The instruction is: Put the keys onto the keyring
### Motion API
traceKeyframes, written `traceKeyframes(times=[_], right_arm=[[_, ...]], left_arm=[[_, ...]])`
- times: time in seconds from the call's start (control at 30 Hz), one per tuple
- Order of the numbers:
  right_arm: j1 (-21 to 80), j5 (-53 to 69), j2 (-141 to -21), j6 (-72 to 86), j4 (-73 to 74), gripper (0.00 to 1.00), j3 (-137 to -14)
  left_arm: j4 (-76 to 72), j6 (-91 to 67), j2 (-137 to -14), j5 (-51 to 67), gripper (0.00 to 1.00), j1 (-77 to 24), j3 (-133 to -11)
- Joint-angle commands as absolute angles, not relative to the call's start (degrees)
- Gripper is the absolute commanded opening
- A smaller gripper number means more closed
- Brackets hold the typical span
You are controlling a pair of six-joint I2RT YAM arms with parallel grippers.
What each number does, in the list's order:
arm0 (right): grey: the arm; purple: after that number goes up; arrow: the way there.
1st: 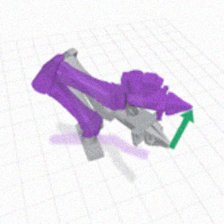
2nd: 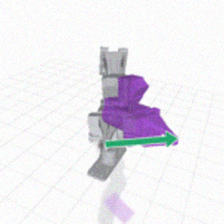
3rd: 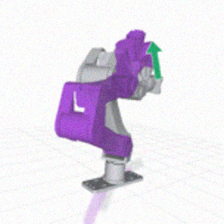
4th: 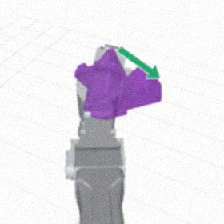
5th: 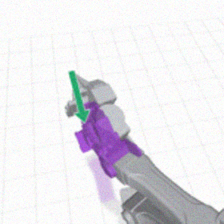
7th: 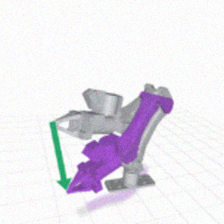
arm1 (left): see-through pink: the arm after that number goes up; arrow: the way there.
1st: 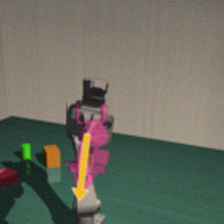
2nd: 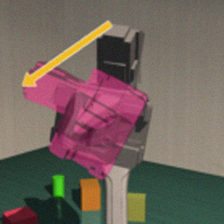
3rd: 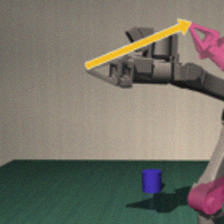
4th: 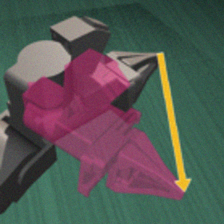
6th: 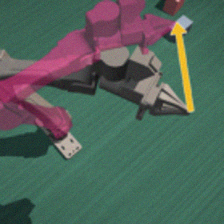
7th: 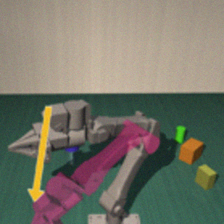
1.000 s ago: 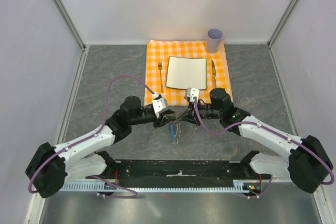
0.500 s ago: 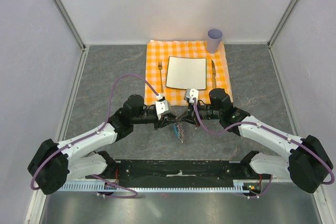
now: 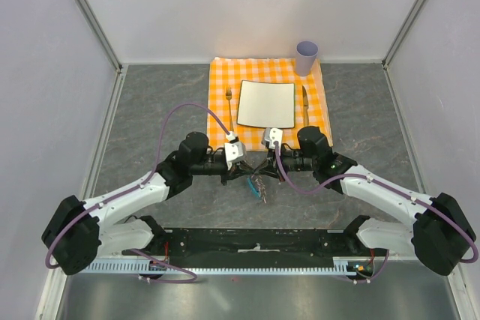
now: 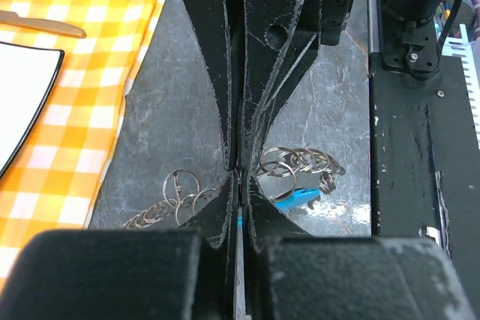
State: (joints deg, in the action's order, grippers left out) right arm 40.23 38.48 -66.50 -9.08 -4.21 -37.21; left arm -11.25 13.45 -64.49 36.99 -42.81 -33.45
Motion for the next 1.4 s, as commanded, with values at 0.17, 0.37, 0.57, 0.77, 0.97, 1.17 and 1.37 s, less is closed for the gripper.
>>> traceKeyframes(times=[0.17,0.37,0.57,0.77,0.97,1.17,1.37], right_arm=[[40.8,36.6,-65.4,-6.6,-8.2,0.37,-38.9],[40.6,30.9,-62.4,-4.3,-10.5,0.47,-37.4],[40.5,35.4,-63.8,-4.4,-11.0,0.43,-38.4],[40.6,36.3,-64.4,-4.6,-11.5,0.4,-38.5],[40.6,37.1,-64.9,-4.2,-12.1,0.37,-38.3],[40.5,37.4,-64.2,-4.0,-12.8,0.34,-38.5],[40.6,38.0,-63.2,-4.7,-12.7,0.34,-38.3]], left_arm=[[-13.2,13.5,-62.3,31.2,0.02,-42.8,-34.3],[-23.0,9.7,-57.2,29.0,0.02,-42.6,-28.8],[-31.4,7.0,-54.3,29.1,0.02,-42.7,-24.6],[-37.2,4.8,-53.7,29.3,0.02,-42.7,-22.2],[-38.5,4.2,-53.8,29.8,0.02,-42.7,-21.9],[-37.5,4.3,-54.5,31.0,0.02,-42.7,-22.3],[-34.5,6.3,-55.0,32.3,0.02,-42.7,-23.3]])
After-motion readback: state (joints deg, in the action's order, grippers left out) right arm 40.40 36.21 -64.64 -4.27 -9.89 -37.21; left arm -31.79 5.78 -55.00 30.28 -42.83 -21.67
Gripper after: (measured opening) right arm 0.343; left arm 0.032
